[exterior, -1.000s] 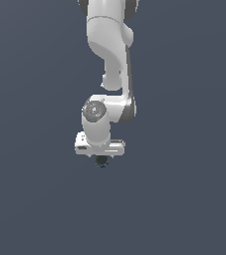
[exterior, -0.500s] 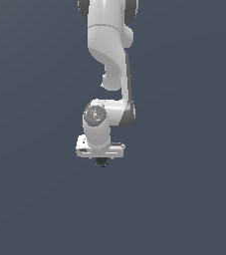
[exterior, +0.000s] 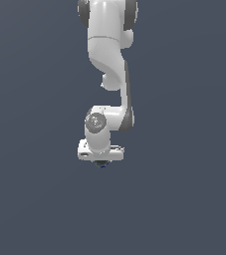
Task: Pick up the object and move it to a goal position.
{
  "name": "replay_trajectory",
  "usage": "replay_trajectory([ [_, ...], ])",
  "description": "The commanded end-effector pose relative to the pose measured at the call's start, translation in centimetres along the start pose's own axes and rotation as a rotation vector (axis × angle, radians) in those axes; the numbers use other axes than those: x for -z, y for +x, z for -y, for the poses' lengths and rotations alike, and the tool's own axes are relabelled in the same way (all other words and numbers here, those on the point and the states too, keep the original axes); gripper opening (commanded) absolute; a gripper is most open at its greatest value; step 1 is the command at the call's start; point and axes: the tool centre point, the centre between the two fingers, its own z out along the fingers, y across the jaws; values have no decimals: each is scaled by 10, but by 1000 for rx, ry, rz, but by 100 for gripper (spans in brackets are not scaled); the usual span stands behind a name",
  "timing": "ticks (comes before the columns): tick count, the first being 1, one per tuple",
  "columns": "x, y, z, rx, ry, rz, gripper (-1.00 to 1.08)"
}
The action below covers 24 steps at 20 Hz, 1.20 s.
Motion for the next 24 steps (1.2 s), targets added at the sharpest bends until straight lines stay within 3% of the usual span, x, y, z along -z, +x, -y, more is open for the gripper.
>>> replay_trajectory([
  [1,0,1,0,0,0,-1,-100],
  [14,3,-1,2,0,0,-1,-100],
  [24,36,-20,28,0,0,-1,-100],
])
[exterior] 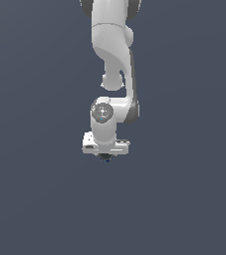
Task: Pick up the object and move it to a goal position.
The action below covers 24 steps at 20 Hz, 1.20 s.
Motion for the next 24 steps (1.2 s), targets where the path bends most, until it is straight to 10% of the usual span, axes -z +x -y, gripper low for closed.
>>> replay_trajectory([
  [1,13,-7,10,1,0,-2,-100],
  [24,196,-107,152,1,-3,-2,-100],
])
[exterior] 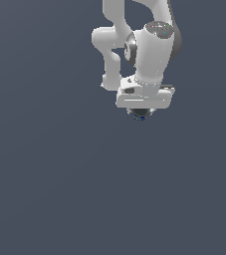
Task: Pick up the object and move it to a goal position.
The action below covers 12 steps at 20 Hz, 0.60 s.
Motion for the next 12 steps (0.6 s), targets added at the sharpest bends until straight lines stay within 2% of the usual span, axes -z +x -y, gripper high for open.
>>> replay_trajectory([
  [1,20,-10,15,-1,-1,-1,-100],
  [7,56,-28,43,-1,0,0,-100],
  [12,73,-35,56,-1,1,0,-100],
])
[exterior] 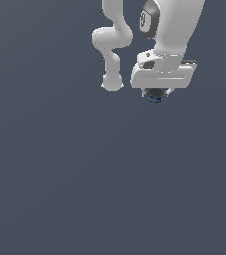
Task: Pick up the object and move it to a goal position.
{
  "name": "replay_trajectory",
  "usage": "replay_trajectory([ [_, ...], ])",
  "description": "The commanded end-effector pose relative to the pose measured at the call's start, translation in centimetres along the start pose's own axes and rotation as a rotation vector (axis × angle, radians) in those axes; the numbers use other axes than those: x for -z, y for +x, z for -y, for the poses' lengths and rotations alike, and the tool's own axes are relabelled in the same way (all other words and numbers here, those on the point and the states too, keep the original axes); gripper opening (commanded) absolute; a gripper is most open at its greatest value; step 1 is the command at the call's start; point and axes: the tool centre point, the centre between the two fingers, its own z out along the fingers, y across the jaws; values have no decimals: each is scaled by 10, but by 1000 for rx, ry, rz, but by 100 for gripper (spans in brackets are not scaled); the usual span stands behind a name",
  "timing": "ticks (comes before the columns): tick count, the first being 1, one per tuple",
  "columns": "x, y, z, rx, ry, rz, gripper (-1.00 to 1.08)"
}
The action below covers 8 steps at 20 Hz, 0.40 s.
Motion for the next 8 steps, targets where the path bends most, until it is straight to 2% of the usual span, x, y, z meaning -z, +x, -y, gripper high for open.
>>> replay_trajectory([
  [1,6,-3,5,-1,0,0,-100],
  [8,5,-1,4,-1,1,1,-100],
])
